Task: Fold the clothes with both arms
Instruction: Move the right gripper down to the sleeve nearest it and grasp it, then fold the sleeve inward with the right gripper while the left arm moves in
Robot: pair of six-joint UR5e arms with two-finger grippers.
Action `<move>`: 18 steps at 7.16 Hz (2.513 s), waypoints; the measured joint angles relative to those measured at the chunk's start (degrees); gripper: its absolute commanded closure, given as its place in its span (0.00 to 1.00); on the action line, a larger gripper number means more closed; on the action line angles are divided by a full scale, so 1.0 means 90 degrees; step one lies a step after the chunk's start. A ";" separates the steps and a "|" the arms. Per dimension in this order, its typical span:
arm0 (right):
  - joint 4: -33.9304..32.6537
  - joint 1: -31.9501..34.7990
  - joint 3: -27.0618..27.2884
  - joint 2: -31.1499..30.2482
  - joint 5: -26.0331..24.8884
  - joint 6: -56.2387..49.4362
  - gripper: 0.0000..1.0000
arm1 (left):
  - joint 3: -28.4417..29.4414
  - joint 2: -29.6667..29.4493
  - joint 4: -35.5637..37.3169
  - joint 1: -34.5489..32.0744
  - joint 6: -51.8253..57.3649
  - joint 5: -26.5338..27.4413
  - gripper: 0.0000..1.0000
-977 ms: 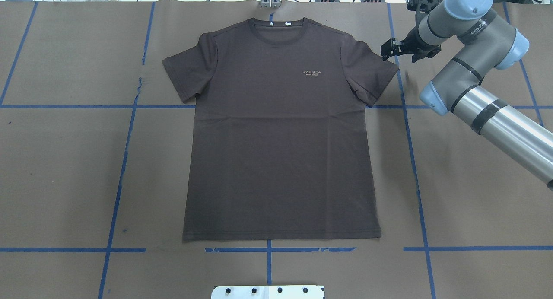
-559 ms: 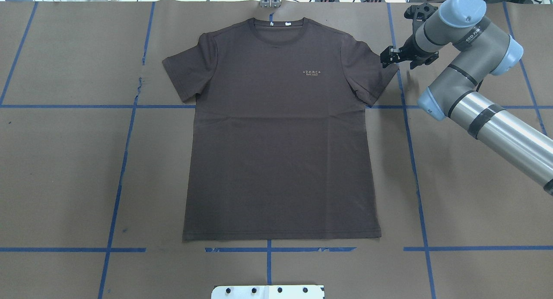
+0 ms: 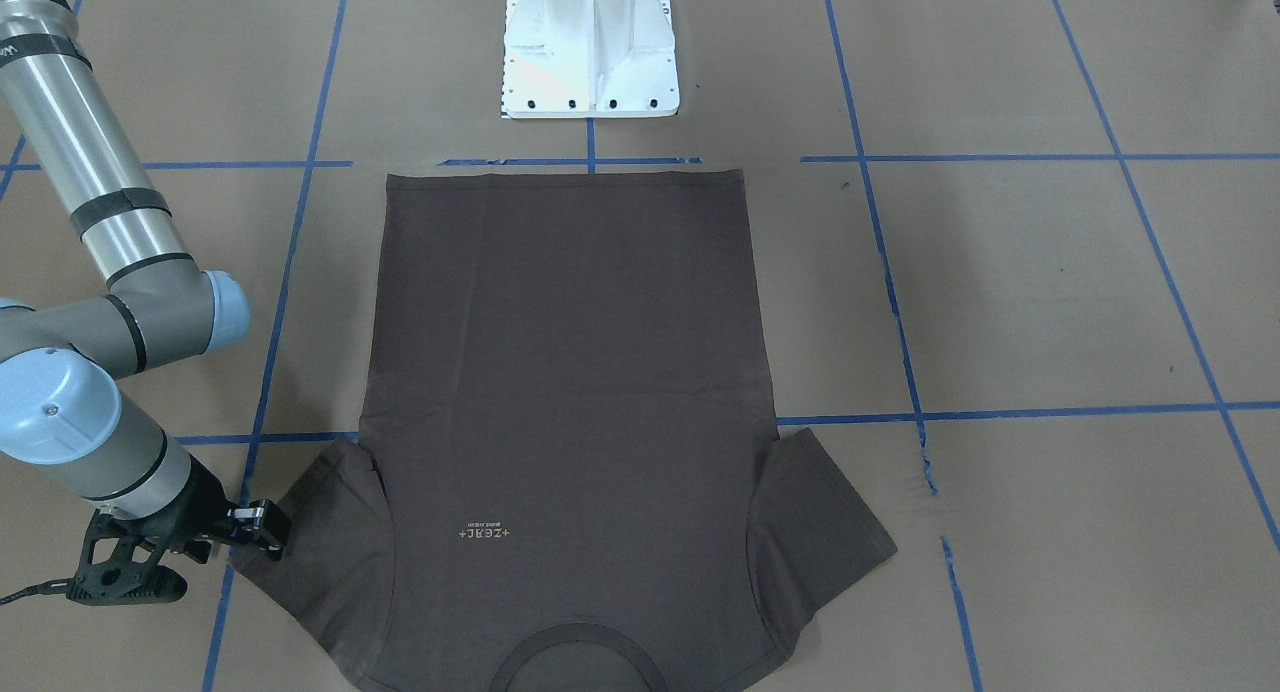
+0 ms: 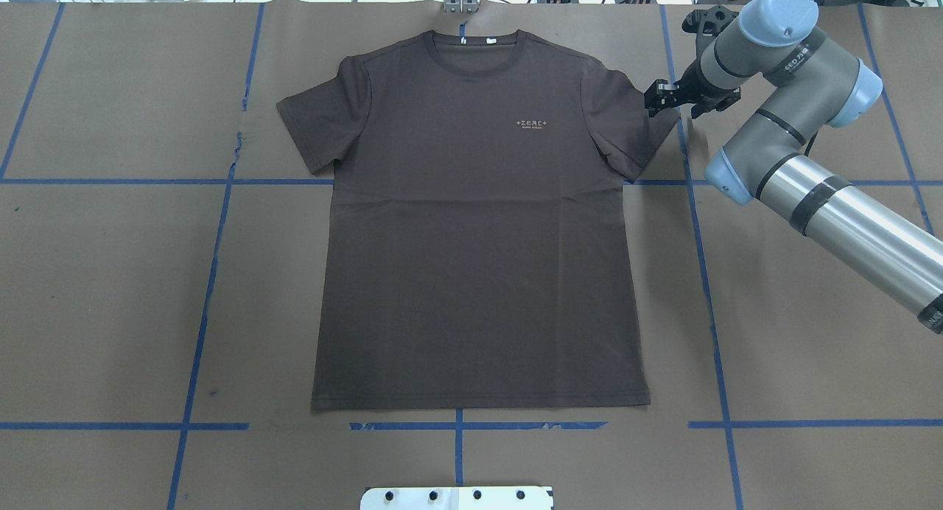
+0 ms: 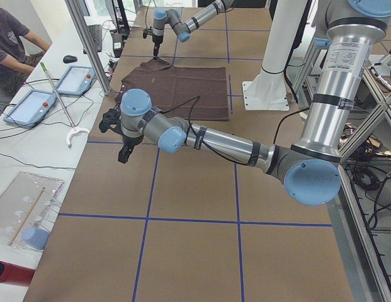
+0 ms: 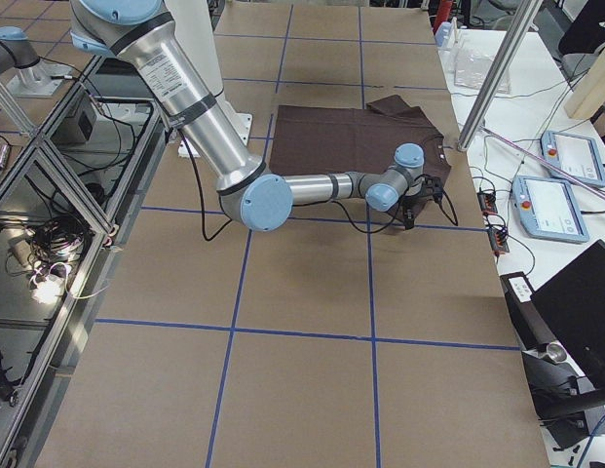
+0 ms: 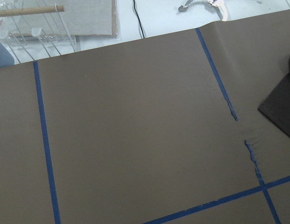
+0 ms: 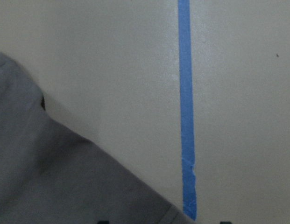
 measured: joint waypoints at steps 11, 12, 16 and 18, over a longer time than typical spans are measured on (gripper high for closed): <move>-0.0318 -0.0510 0.0597 0.0976 -0.0119 0.0019 1.00 | -0.0057 0.0018 0.0000 -0.0019 -0.0006 -0.0005 0.00; -0.0454 -0.0836 0.0460 0.1291 -0.0537 0.0014 0.31 | -0.0064 0.0024 0.0000 -0.0024 -0.0017 -0.0005 0.00; -0.0531 -0.1353 0.0027 0.1698 -0.1359 0.0008 0.00 | -0.0062 -0.0005 -0.0011 0.0003 -0.0295 -0.0003 0.00; -0.0708 -0.1140 0.0119 0.1665 -0.1037 0.0067 0.00 | -0.0011 -0.0280 -0.0012 0.0248 -0.0788 0.0269 0.00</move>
